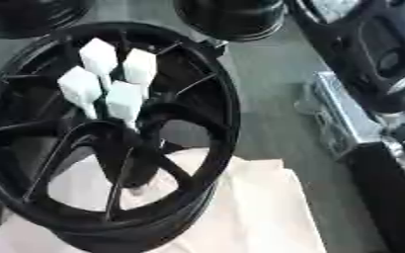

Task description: Pull the pin out of the wheel hub.

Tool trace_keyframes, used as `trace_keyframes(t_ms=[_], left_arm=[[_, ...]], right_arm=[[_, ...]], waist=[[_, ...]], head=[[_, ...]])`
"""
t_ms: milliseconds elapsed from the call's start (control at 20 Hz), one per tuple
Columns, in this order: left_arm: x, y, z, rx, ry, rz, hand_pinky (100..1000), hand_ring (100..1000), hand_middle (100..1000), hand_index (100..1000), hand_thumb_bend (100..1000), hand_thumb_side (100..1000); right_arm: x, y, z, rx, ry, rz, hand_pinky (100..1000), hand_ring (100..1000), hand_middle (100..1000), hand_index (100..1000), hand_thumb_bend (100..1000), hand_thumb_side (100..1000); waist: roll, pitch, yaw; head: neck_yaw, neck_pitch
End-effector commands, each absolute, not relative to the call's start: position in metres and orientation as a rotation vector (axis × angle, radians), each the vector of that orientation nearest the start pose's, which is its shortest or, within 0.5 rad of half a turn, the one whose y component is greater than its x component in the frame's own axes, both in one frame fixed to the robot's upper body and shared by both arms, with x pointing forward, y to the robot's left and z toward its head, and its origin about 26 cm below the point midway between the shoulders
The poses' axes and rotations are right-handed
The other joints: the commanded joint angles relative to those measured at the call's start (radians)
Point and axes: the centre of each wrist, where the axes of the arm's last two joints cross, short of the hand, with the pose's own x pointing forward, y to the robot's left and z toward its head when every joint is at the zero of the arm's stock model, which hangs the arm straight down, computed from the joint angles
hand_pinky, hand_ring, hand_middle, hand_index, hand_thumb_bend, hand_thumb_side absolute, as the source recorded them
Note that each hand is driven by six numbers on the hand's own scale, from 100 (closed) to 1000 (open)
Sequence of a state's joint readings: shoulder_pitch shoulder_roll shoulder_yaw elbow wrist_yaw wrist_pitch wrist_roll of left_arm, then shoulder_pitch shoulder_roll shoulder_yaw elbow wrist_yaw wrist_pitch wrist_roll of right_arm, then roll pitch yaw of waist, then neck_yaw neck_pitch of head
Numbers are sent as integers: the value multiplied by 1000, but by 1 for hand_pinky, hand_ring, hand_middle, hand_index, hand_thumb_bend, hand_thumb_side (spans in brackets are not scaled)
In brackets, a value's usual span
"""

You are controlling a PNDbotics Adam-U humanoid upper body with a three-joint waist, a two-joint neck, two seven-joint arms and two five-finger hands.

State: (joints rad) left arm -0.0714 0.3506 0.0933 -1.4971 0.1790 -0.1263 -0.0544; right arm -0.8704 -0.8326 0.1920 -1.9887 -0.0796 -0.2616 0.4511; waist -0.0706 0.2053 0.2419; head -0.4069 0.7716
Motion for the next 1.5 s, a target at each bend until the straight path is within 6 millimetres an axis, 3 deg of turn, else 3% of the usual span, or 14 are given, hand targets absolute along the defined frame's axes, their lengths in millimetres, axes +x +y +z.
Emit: trace_keyframes(t_ms=[50, 700, 1500], left_arm=[[293, 363, 35, 183, -1743, -118, 908, 972, 988, 821, 128, 901], [291, 366, 35, 194, -1737, -104, 908, 972, 988, 821, 127, 902], [286, 375, 22, 240, -1686, -80, 907, 972, 986, 820, 130, 925]], right_arm=[[282, -236, 391, 328, 2608, -1851, 753, 667, 663, 843, 100, 100], [284, -231, 386, 366, 2579, -1920, 755, 683, 678, 855, 100, 131], [306, -230, 353, 816, 2505, -2302, 765, 732, 724, 877, 100, 216]], waist=[[9, -21, -1], [10, -22, -9], [2, -35, -25]], head=[[0, -2], [7, -2], [26, -2]])
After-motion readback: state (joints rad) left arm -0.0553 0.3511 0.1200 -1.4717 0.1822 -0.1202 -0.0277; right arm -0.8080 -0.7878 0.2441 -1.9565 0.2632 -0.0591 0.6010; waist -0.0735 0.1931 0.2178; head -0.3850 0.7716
